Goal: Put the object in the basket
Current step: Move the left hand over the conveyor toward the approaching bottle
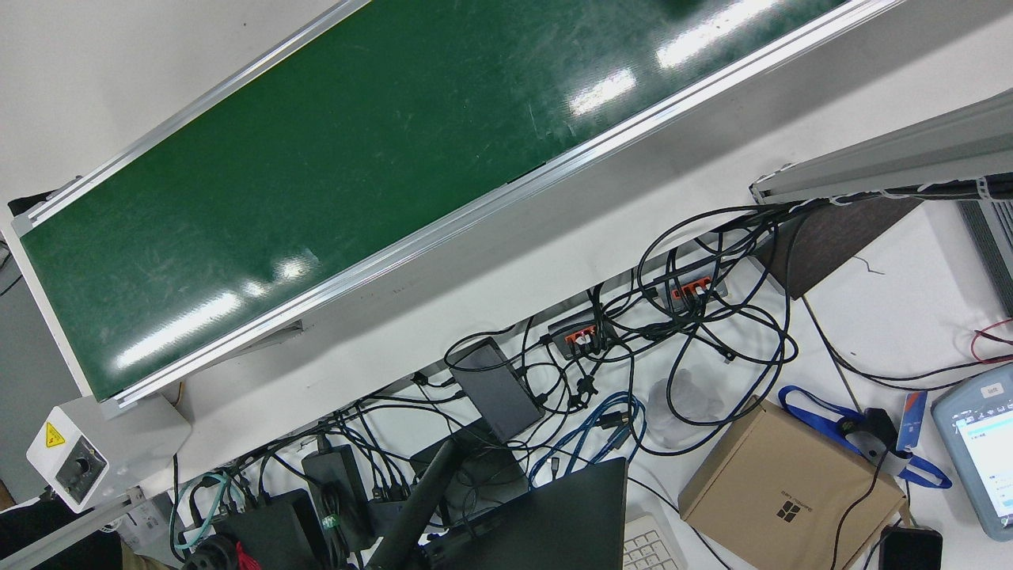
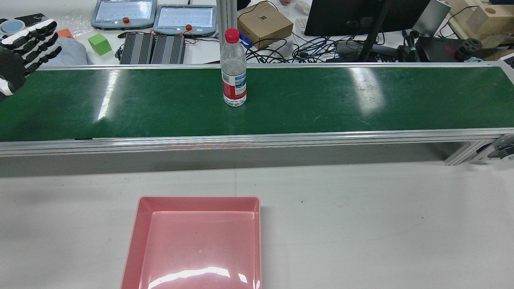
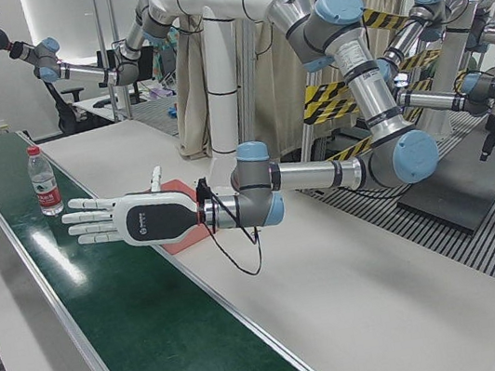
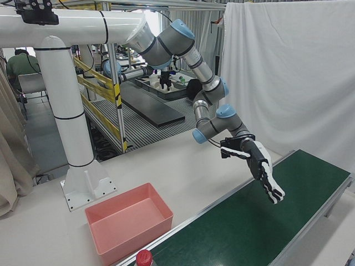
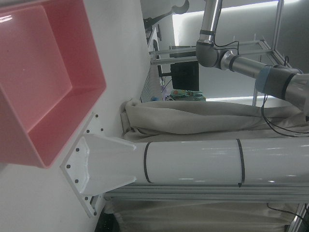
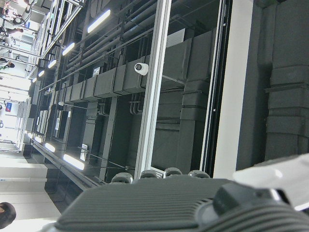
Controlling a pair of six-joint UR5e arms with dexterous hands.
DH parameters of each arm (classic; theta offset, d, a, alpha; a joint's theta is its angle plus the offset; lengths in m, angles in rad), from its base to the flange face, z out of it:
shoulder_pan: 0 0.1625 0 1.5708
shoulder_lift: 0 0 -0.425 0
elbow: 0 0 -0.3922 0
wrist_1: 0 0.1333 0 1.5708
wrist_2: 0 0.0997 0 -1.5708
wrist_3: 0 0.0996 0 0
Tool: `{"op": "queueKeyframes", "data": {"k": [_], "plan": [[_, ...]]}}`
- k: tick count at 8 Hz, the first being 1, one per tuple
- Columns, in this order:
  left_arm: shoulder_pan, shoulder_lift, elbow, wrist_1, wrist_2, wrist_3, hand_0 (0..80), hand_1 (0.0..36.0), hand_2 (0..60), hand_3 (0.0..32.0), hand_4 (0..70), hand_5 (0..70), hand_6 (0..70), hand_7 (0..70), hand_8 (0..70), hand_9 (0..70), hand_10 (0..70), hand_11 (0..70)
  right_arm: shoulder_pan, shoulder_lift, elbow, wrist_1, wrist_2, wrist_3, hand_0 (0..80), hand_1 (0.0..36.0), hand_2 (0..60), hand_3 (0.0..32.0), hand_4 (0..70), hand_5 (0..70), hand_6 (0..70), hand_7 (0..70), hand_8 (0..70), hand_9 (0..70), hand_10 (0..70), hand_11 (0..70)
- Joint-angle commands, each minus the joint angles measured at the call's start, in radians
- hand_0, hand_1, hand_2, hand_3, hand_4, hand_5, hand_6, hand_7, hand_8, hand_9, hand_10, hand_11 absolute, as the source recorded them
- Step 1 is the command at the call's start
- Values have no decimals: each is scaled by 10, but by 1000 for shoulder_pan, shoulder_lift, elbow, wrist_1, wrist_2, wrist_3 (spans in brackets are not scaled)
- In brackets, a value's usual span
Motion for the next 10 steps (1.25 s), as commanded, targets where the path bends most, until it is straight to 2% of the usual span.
{"op": "queueKeyframes", "data": {"k": [1,3,5,8,9,10], "plan": [[43,-73,0,86,-52,59,478,0,0,8,99,57,0,0,7,0,35,58,0,0,0,0,0,0,0,0,0,0,0,0,0,0,0,0,0,0],[42,-96,6,99,-78,105,459,0,0,26,69,37,0,0,0,0,30,48,0,0,0,0,0,0,0,0,0,0,0,0,0,0,0,0,0,0],[46,-100,12,88,-108,113,418,0,0,24,68,34,0,0,0,0,29,43,0,0,0,0,0,0,0,0,0,0,0,0,0,0,0,0,0,0],[201,-122,26,91,-257,112,460,0,0,30,64,35,0,0,0,0,25,40,1,0,0,0,0,0,0,0,0,0,0,0,0,0,0,0,0,0],[214,-155,64,89,-263,113,459,0,0,30,64,31,0,0,0,0,24,39,0,0,0,0,0,0,0,0,0,0,0,0,0,0,0,0,0,0],[215,-204,140,68,-264,112,459,0,0,28,63,30,0,0,0,0,25,40,0,0,0,0,0,0,0,0,0,0,0,0,0,0,0,0,0,0]]}}
